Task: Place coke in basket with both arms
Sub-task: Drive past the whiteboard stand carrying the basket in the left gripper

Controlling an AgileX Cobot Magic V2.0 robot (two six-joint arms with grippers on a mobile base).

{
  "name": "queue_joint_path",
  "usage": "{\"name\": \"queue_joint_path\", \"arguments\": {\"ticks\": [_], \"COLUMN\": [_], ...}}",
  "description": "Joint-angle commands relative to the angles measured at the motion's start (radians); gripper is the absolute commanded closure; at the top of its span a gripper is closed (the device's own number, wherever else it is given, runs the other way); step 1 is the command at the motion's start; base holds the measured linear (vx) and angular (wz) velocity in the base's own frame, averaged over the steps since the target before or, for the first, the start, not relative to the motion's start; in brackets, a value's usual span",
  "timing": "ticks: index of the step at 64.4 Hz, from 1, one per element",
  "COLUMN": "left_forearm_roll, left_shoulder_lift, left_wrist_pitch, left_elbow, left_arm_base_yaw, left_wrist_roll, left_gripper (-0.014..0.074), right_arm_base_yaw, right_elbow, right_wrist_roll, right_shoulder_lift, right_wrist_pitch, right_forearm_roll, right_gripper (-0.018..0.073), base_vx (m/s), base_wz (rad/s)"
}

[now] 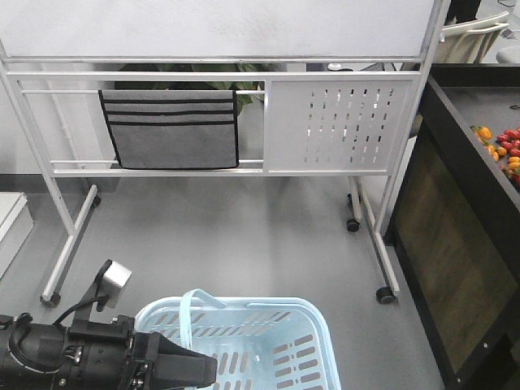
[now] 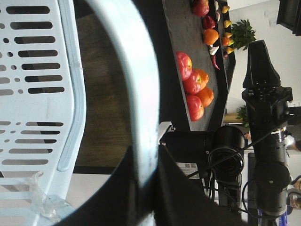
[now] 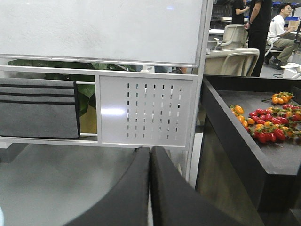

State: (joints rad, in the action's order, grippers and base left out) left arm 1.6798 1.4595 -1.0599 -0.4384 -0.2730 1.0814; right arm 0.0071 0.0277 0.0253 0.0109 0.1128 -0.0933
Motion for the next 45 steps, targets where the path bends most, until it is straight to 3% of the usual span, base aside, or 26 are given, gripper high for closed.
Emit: {"name": "queue_joint_path", "arguments": {"ticks": [1, 20, 45], "left_forearm_roll": [0.085, 0.085, 0.085], "left_shoulder_lift": [-0.035, -0.035, -0.035], "left_wrist_pitch": [-0.077, -0.077, -0.077], "left_elbow": [-0.017, -0.017, -0.017], "left_arm_base_yaw": [-0.007, -0.007, -0.007], "left_wrist_roll": [0.009, 0.009, 0.009], "left_gripper": [0.0603, 0.0603, 0.0603], "right_arm_base_yaw": [-0.005, -0.005, -0.005], "right_elbow": [0.008, 0.008, 0.008], "right_wrist_roll": [-0.006, -0.006, -0.006], "right_shoulder_lift": [0.012, 0.012, 0.012], "right_wrist_pitch": [-0.072, -0.072, -0.072], "right_forearm_roll": [-0.004, -0.004, -0.004], "right_gripper": [0.0569, 0.0569, 0.0569], "base_vx": [0.18, 0.18, 0.15], "base_wz": [0.04, 0.13, 0.37]}}
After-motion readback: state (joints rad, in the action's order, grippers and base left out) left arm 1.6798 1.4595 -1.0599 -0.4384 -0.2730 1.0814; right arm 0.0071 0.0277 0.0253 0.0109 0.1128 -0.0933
